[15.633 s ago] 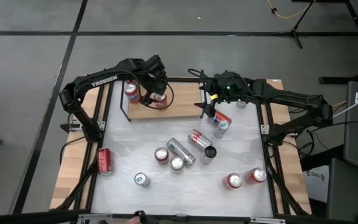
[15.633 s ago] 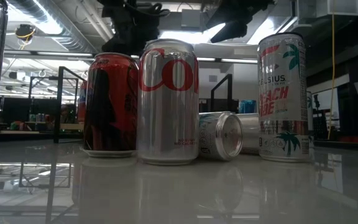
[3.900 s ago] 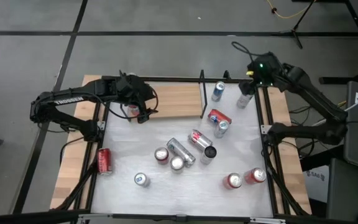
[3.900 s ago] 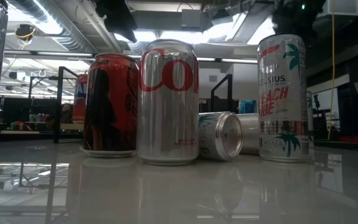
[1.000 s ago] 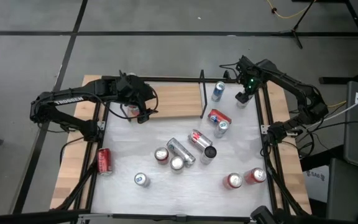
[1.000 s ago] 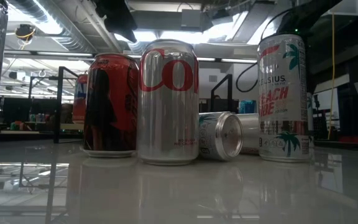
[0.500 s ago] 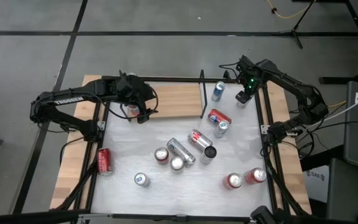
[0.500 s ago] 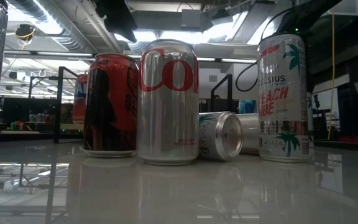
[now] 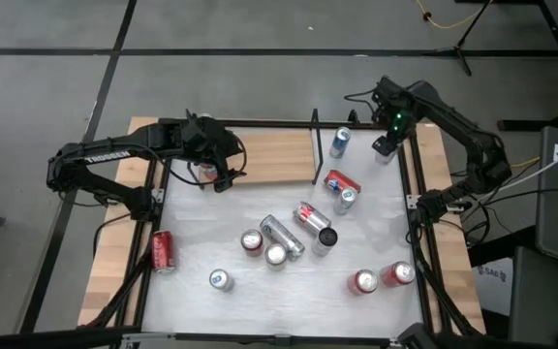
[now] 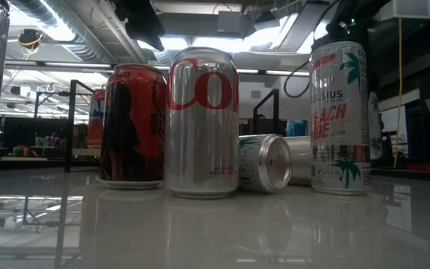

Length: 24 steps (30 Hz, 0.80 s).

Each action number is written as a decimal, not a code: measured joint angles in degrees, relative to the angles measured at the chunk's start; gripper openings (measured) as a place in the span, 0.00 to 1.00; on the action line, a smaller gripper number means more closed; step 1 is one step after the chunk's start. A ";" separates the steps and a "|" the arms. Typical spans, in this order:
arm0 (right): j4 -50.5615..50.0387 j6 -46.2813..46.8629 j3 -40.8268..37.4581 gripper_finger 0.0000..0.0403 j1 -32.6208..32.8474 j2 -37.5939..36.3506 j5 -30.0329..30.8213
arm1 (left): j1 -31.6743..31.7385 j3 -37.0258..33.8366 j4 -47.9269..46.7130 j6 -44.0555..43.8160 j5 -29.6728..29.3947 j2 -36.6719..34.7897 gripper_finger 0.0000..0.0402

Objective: Place canned beverage on shelf
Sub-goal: Put the white pink soda can on the shelf

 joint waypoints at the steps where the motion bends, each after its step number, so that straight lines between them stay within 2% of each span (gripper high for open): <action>1: -1.59 0.02 1.30 0.62 0.00 0.00 0.00 | 0.00 0.00 0.00 -0.02 -0.02 0.00 0.80; 5: -7.28 0.04 6.66 0.61 0.00 0.00 -2.30 | 0.00 0.00 0.00 -0.02 -0.02 0.00 0.80; 12: -7.28 1.41 13.71 0.61 4.15 -0.26 -12.88 | 0.00 0.00 0.00 0.00 -0.02 0.00 0.80; 18: -7.28 1.73 18.90 0.61 13.28 -0.28 -12.90 | 0.00 0.00 0.00 0.00 -0.01 0.00 0.80; 24: -7.36 5.85 24.63 0.62 21.92 -0.28 -10.95 | -0.01 0.00 0.00 0.00 -0.01 0.00 0.80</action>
